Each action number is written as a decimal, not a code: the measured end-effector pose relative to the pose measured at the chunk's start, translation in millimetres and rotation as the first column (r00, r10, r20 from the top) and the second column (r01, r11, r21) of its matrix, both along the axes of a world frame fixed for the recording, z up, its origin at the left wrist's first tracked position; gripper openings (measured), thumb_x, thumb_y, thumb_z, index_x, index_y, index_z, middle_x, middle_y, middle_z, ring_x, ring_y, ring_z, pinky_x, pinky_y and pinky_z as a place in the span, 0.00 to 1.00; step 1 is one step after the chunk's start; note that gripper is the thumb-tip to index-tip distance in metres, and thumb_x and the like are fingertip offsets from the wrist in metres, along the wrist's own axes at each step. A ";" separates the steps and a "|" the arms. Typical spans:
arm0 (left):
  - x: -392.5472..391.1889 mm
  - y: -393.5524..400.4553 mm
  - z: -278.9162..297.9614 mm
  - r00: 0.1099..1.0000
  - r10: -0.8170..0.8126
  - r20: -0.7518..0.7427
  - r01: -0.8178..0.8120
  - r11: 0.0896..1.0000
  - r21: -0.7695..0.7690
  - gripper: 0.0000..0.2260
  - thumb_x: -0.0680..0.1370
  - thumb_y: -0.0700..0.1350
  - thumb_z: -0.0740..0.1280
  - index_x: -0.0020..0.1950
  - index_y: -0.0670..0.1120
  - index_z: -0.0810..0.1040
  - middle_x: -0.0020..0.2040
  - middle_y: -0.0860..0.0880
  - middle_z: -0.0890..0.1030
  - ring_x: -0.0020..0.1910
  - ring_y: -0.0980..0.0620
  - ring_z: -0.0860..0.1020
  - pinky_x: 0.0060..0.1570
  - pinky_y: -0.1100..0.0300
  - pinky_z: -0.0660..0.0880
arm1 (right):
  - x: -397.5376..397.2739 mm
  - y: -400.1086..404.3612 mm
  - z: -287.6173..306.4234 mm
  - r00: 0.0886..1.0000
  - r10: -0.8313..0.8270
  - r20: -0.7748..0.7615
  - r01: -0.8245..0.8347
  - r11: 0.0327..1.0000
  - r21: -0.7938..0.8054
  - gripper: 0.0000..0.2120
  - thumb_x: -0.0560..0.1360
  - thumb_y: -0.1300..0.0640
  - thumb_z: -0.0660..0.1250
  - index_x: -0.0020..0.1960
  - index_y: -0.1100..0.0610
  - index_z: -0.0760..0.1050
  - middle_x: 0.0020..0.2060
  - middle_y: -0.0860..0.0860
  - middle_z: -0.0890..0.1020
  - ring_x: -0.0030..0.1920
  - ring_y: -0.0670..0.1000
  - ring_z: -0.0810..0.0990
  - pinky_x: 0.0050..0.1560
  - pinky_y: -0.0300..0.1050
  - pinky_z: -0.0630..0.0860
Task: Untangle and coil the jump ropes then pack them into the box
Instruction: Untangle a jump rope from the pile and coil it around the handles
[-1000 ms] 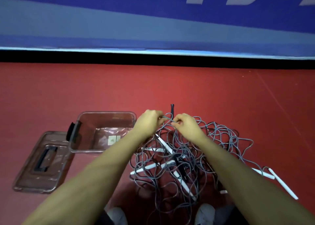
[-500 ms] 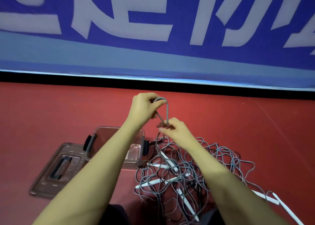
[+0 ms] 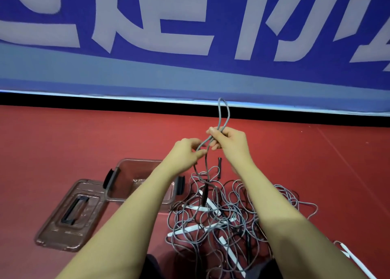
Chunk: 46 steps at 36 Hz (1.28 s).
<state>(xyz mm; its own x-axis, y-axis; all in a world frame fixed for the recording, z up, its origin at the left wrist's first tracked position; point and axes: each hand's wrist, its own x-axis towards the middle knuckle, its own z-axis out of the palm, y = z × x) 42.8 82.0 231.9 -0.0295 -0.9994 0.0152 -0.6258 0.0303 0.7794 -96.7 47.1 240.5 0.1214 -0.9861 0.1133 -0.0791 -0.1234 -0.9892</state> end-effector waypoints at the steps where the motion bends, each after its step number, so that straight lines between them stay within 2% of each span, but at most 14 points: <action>1: 0.2 -0.9 1.1 0.999 -0.023 -0.043 0.024 1.000 0.002 0.05 0.78 0.45 0.66 0.51 0.48 0.81 0.37 0.51 0.79 0.32 0.54 0.76 0.34 0.66 0.71 | -1.3 0.6 0.5 1.000 0.018 0.013 -0.018 1.000 0.010 0.06 0.77 0.62 0.66 0.44 0.63 0.80 0.26 0.54 0.76 0.24 0.44 0.74 0.33 0.35 0.74; 5: -2.4 -0.8 0.2 0.989 -0.111 -0.100 0.116 0.992 0.048 0.08 0.79 0.48 0.65 0.44 0.48 0.81 0.37 0.44 0.81 0.32 0.54 0.73 0.36 0.59 0.70 | -4.3 -0.2 1.1 0.997 0.046 0.057 -0.048 0.998 0.033 0.07 0.77 0.62 0.65 0.43 0.59 0.80 0.28 0.54 0.77 0.25 0.46 0.74 0.33 0.36 0.73; 8: -3.9 -4.4 -0.2 0.994 -0.026 -0.105 0.024 0.999 -0.026 0.11 0.79 0.45 0.65 0.38 0.45 0.79 0.33 0.48 0.80 0.28 0.57 0.74 0.33 0.61 0.72 | -4.9 -1.2 -3.0 0.993 0.052 0.107 -0.062 0.994 0.094 0.06 0.78 0.62 0.64 0.49 0.64 0.78 0.33 0.54 0.78 0.29 0.46 0.74 0.33 0.36 0.73; 12: -0.8 -11.6 4.1 0.980 0.163 -0.110 -0.182 0.965 -0.187 0.11 0.78 0.47 0.66 0.36 0.47 0.79 0.29 0.53 0.79 0.25 0.62 0.72 0.31 0.66 0.70 | -10.4 2.1 -12.7 0.974 0.177 -0.142 -0.145 0.967 0.208 0.10 0.77 0.63 0.63 0.58 0.59 0.75 0.45 0.52 0.79 0.36 0.45 0.74 0.34 0.36 0.70; 16: 6.9 -15.5 5.6 0.969 0.240 -0.050 -0.245 0.936 -0.253 0.13 0.78 0.50 0.65 0.37 0.45 0.79 0.30 0.51 0.80 0.33 0.51 0.78 0.38 0.57 0.75 | -6.6 14.3 -15.5 0.790 0.516 -0.331 -0.420 0.848 0.323 0.17 0.74 0.65 0.65 0.62 0.55 0.73 0.48 0.49 0.79 0.50 0.48 0.79 0.46 0.33 0.73; 20: 9.6 -16.9 7.4 0.959 0.282 0.011 -0.266 0.915 -0.304 0.14 0.79 0.51 0.62 0.39 0.44 0.76 0.31 0.48 0.78 0.36 0.42 0.76 0.38 0.51 0.73 | 4.9 16.7 -22.6 0.756 0.451 -0.475 -0.420 0.890 0.177 0.04 0.74 0.59 0.69 0.44 0.51 0.78 0.33 0.48 0.76 0.33 0.46 0.73 0.39 0.41 0.69; 22: 8.7 -15.5 10.5 0.959 0.283 0.013 -0.267 0.919 -0.291 0.15 0.81 0.53 0.58 0.44 0.43 0.74 0.32 0.48 0.76 0.37 0.42 0.74 0.37 0.52 0.68 | 6.0 14.2 -23.3 0.780 0.356 -0.515 -0.369 0.926 0.081 0.07 0.76 0.56 0.67 0.39 0.51 0.79 0.29 0.46 0.76 0.28 0.44 0.69 0.33 0.40 0.66; 26: 12.4 -11.2 15.0 0.959 0.253 -0.125 -0.262 0.963 -0.068 0.26 0.81 0.61 0.51 0.66 0.41 0.64 0.48 0.43 0.79 0.46 0.44 0.76 0.42 0.54 0.67 | 7.7 11.5 -19.1 0.853 0.261 -0.453 -0.283 0.959 0.018 0.12 0.77 0.58 0.64 0.37 0.46 0.77 0.31 0.45 0.80 0.29 0.47 0.70 0.32 0.42 0.67; 28: 16.7 -10.5 11.1 0.963 0.242 -0.115 -0.240 0.970 0.038 0.33 0.80 0.62 0.48 0.76 0.40 0.50 0.67 0.36 0.71 0.63 0.41 0.72 0.58 0.53 0.66 | 6.7 7.5 -18.8 0.882 0.166 -0.441 -0.203 0.979 -0.036 0.13 0.77 0.59 0.63 0.37 0.46 0.77 0.30 0.45 0.80 0.31 0.47 0.72 0.35 0.43 0.69; 30: 18.6 -8.7 6.8 0.971 0.222 -0.088 -0.215 0.974 0.076 0.34 0.81 0.61 0.48 0.78 0.41 0.41 0.73 0.36 0.62 0.71 0.42 0.64 0.65 0.56 0.61 | 4.8 2.3 -17.1 0.926 0.087 -0.368 -0.114 0.992 -0.053 0.13 0.77 0.60 0.62 0.38 0.49 0.77 0.30 0.46 0.80 0.30 0.43 0.74 0.37 0.40 0.70; 34: 16.2 -6.1 -4.8 0.996 0.086 -0.033 -0.086 0.996 -0.012 0.26 0.81 0.55 0.57 0.74 0.47 0.51 0.64 0.29 0.69 0.60 0.35 0.73 0.53 0.55 0.68 | 7.2 -2.6 -9.4 0.983 0.029 -0.183 -0.029 1.000 0.004 0.10 0.79 0.63 0.59 0.43 0.58 0.77 0.31 0.49 0.79 0.26 0.39 0.72 0.31 0.33 0.68; 38: 11.1 -1.5 -11.4 0.989 -0.067 0.130 0.073 0.996 -0.043 0.16 0.78 0.52 0.63 0.64 0.52 0.65 0.56 0.46 0.67 0.54 0.44 0.73 0.56 0.55 0.71 | 10.9 -3.3 3.8 0.999 -0.045 -0.009 0.045 0.999 0.018 0.11 0.79 0.63 0.58 0.43 0.57 0.77 0.32 0.49 0.79 0.26 0.40 0.71 0.29 0.34 0.68; 42: 6.3 -3.7 -14.2 0.988 -0.019 0.151 0.038 0.992 -0.120 0.12 0.77 0.53 0.66 0.56 0.48 0.75 0.46 0.50 0.64 0.46 0.48 0.71 0.49 0.56 0.72 | 11.5 -5.2 16.7 0.985 -0.056 0.164 0.050 0.998 0.041 0.12 0.80 0.63 0.58 0.42 0.57 0.76 0.32 0.51 0.79 0.26 0.43 0.72 0.28 0.35 0.69; 46: 1.6 -7.3 -15.0 0.991 0.027 0.134 -0.013 0.994 -0.106 0.13 0.77 0.50 0.67 0.39 0.42 0.77 0.37 0.45 0.75 0.39 0.45 0.74 0.41 0.54 0.70 | 10.8 -3.4 23.0 0.949 -0.028 0.314 0.008 0.998 0.063 0.11 0.81 0.63 0.58 0.44 0.60 0.76 0.34 0.53 0.79 0.27 0.44 0.72 0.29 0.35 0.70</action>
